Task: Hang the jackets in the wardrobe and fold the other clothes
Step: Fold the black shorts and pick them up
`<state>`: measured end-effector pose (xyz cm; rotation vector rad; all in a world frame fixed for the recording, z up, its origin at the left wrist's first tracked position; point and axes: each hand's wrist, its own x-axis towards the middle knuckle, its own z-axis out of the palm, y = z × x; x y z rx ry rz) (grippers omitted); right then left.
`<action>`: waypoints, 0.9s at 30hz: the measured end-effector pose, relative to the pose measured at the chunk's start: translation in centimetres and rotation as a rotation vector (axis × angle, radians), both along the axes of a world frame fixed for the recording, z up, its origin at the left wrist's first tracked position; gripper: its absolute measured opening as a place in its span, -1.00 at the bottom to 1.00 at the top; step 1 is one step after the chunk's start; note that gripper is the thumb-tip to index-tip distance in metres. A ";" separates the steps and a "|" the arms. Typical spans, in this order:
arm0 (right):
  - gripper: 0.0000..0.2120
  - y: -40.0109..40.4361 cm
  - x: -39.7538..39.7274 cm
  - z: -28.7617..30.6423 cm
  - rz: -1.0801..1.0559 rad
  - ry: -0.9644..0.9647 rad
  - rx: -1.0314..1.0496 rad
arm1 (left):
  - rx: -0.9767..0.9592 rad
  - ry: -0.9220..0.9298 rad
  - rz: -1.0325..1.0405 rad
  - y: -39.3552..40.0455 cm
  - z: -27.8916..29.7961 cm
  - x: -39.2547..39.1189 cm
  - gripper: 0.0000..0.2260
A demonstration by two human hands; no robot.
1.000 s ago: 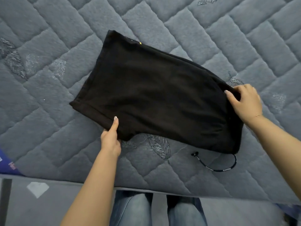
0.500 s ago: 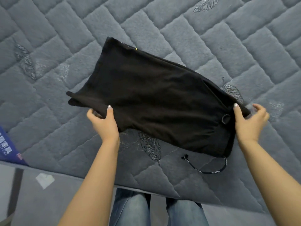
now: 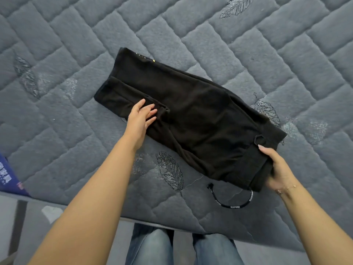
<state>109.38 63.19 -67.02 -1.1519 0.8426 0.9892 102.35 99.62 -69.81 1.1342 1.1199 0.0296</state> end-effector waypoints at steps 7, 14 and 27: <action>-0.67 11.1 1.2 7.8 0.050 -0.113 0.412 | -0.008 -0.011 0.031 4.2 3.4 -4.8 -0.77; -0.61 34.8 3.1 8.9 0.678 -0.230 0.207 | -0.133 -0.058 0.282 9.5 3.4 -8.7 -0.78; -0.77 29.7 -2.2 1.2 0.127 -0.623 -0.542 | -0.255 -0.011 0.327 10.5 -0.1 -5.4 -0.63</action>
